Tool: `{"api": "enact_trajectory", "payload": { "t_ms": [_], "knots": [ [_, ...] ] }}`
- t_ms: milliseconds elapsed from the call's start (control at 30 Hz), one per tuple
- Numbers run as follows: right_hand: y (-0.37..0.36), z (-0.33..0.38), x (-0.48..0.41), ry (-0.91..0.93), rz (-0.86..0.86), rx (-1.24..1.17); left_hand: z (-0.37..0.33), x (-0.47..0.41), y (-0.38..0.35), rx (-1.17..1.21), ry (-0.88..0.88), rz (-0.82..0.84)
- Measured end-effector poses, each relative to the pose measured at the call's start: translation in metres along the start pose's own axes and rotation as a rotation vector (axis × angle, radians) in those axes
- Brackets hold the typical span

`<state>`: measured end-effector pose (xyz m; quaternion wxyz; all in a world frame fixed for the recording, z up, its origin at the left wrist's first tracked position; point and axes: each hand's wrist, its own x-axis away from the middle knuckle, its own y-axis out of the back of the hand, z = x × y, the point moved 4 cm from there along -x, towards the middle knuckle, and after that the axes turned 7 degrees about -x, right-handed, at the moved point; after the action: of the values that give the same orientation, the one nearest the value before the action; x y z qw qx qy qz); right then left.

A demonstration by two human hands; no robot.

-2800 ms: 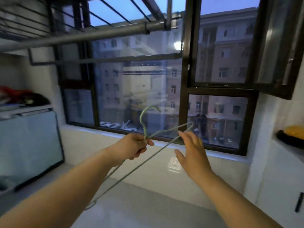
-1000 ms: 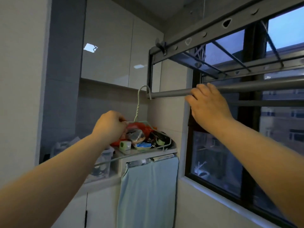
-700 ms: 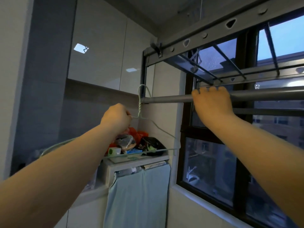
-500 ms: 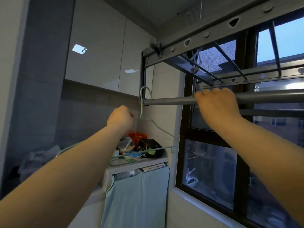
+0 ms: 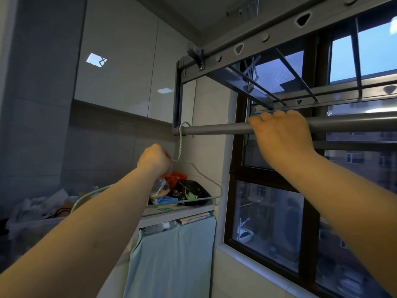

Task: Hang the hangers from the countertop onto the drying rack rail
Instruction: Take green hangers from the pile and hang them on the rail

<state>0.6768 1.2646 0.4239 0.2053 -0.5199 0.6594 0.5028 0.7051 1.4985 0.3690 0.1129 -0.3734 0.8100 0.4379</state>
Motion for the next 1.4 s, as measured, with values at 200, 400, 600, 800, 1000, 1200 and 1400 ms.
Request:
{"api": "enact_trajectory", "payload": {
  "t_ms": [200, 400, 600, 800, 1000, 1200, 1400],
  "knots": [
    [0.003, 0.001, 0.002, -0.011, 0.011, -0.008, 0.006, -0.001, -0.003, 0.005, -0.002, 0.022],
    [0.003, 0.0, 0.003, -0.007, 0.017, 0.0, 0.006, -0.001, -0.004, -0.026, -0.014, 0.051],
    [0.002, -0.002, 0.005, -0.017, -0.007, -0.018, 0.003, 0.003, -0.001, -0.1, -0.044, 0.024],
    [-0.008, 0.008, 0.01, 0.024, -0.095, -0.07, -0.008, 0.024, 0.016, -0.031, -0.167, -0.082],
    [-0.019, 0.016, 0.039, 0.172, -0.322, -0.072, -0.031, 0.078, 0.013, 0.136, -0.426, -0.001],
    [-0.052, -0.001, 0.102, 0.109, 0.022, -0.141, -0.04, 0.125, -0.053, 0.261, -0.576, 0.316],
    [-0.043, -0.062, 0.204, -0.09, 0.349, -0.071, -0.06, 0.19, -0.118, 0.333, -0.556, 0.548]
  ]
}}
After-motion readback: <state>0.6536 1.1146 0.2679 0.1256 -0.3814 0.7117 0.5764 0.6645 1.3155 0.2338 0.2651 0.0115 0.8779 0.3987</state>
